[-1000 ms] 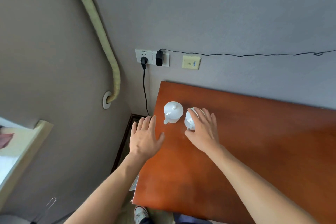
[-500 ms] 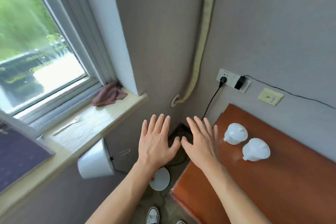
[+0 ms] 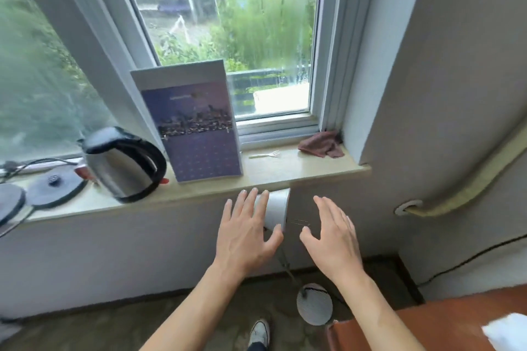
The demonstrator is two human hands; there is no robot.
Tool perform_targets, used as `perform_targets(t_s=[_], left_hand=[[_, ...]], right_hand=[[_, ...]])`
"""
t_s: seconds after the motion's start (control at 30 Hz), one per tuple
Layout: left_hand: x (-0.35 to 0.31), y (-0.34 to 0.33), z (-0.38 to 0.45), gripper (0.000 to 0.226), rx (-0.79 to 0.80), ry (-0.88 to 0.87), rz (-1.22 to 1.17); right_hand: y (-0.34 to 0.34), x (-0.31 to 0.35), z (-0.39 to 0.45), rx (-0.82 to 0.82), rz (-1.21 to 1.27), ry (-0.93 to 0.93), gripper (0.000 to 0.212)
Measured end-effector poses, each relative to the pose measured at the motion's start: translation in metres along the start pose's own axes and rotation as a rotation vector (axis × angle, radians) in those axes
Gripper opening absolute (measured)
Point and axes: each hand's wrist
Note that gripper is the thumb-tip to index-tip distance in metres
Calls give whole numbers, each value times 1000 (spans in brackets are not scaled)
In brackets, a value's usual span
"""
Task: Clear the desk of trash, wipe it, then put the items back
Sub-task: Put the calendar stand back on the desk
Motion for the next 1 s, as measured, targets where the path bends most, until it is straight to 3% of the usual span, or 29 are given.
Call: perform_targets(t_s=[0.1,0.27,0.53,0.73,0.87,1.0], left_hand=[[28,17,-8,79,-66,53,26],[84,52,-3,57,-348,166,-36],[182,148,59,39,-707,288,-260],[237,194,107,42,-669,284,-321],[251,194,116,51,-604,275,-470],[263,184,111,64,-637,258,-701]], right_hand=[[-2,29,3,57,22,89,73],[2,84,24,98,44,194,73],[26,202,92,-39,224,267,63],[44,278,150,-73,316,207,61],[40,290,170,44,470,136,51],[29,291,171,170,687,69,36]])
Point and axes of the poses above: each hand's wrist, its own z-axis towards the middle knuckle, its own y-axis out of the back of the hand, x = y × z, and after that the axes turned 14 degrees about -y, right-handed
